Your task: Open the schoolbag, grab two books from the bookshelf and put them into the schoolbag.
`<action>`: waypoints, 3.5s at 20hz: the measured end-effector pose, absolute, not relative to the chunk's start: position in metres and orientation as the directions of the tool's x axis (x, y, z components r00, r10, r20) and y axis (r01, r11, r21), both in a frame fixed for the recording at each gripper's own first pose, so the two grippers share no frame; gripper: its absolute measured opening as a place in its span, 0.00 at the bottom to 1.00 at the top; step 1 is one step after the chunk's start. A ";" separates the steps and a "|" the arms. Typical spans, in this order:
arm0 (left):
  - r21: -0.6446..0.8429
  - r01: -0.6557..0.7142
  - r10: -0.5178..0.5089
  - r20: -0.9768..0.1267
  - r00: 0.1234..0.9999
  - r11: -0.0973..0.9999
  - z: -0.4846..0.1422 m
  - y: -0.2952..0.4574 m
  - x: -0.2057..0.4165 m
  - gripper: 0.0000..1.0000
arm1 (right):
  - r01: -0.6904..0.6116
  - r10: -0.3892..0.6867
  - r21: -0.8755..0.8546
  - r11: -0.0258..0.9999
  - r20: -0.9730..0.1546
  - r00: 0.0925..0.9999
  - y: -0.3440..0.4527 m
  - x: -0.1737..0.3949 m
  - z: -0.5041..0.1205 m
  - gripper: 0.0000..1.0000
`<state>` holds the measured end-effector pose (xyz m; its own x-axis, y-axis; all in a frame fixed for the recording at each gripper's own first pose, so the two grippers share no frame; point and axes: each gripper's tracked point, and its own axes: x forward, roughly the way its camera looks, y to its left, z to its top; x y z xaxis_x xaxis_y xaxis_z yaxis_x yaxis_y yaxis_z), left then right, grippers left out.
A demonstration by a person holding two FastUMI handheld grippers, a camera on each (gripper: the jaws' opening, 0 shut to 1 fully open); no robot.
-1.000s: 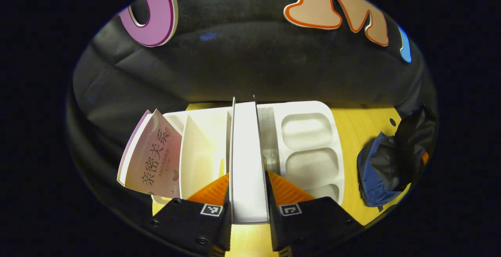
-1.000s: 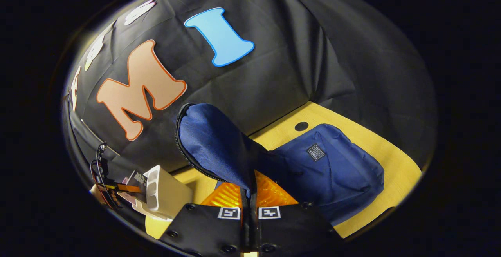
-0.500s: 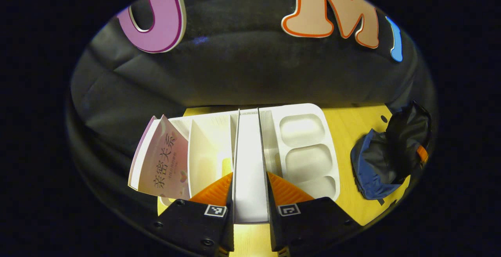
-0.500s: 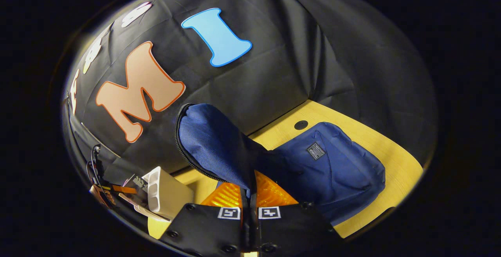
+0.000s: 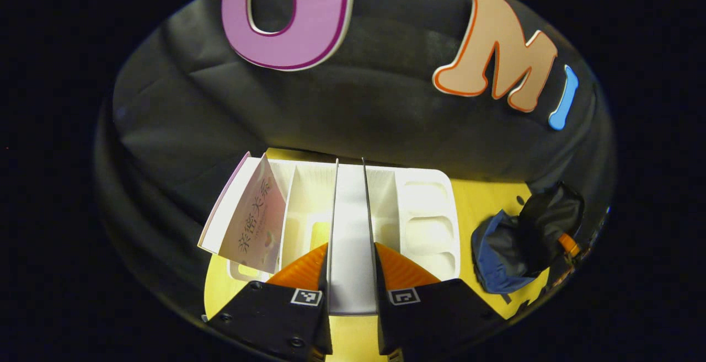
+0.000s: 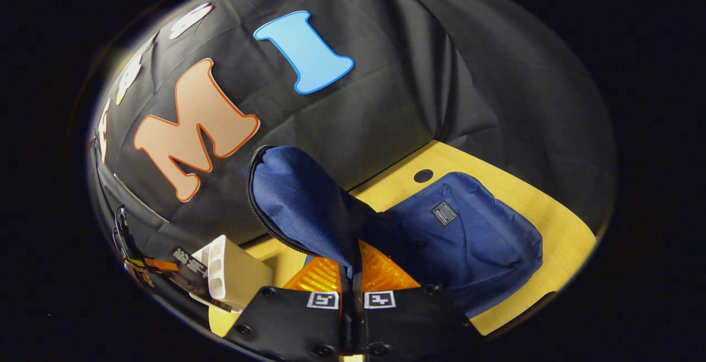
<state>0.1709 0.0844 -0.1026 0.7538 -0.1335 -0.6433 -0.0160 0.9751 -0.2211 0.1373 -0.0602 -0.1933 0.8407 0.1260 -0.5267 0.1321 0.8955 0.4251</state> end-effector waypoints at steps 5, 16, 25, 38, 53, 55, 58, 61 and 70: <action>-0.400 -0.087 -0.179 -0.581 0.794 0.912 -0.061 0.107 0.162 0.29 | 0.132 0.126 0.423 0.897 -0.530 0.839 -0.061 0.137 -0.193 0.03; -0.742 -0.099 -0.260 -0.352 0.899 0.663 -0.003 0.160 0.144 0.31 | 0.136 0.121 0.413 0.901 -0.540 0.833 -0.060 0.134 -0.194 0.01; -0.973 -0.034 -0.364 -0.118 0.924 0.229 0.017 0.151 0.140 0.29 | 0.155 0.122 0.440 0.884 -0.538 0.834 -0.060 0.137 -0.192 0.03; -0.976 -0.033 -0.495 -0.137 0.858 0.214 0.000 0.046 0.167 0.28 | 0.138 0.148 0.449 0.883 -0.545 0.826 -0.056 0.133 -0.196 0.02; -0.937 -0.100 -0.651 -0.307 0.694 0.335 -0.065 -0.165 0.181 0.28 | 0.104 0.191 0.473 0.875 -0.534 0.824 -0.056 0.134 -0.191 0.01; -0.937 -0.118 -0.663 -0.318 0.678 0.329 -0.075 -0.187 0.181 0.29 | 0.100 0.200 0.481 0.871 -0.534 0.822 -0.055 0.133 -0.191 0.01; -0.934 -0.126 -0.672 -0.330 0.663 0.334 -0.093 -0.219 0.183 0.28 | 0.090 0.210 0.483 0.871 -0.532 0.820 -0.054 0.133 -0.192 0.03; -0.926 -0.154 -0.679 -0.359 0.641 0.345 -0.107 -0.246 0.181 0.28 | 0.086 0.214 0.488 0.869 -0.527 0.822 -0.055 0.134 -0.192 0.02; -0.915 -0.181 -0.688 -0.391 0.612 0.360 -0.138 -0.308 0.178 0.28 | 0.080 0.228 0.504 0.860 -0.520 0.823 -0.055 0.134 -0.191 0.03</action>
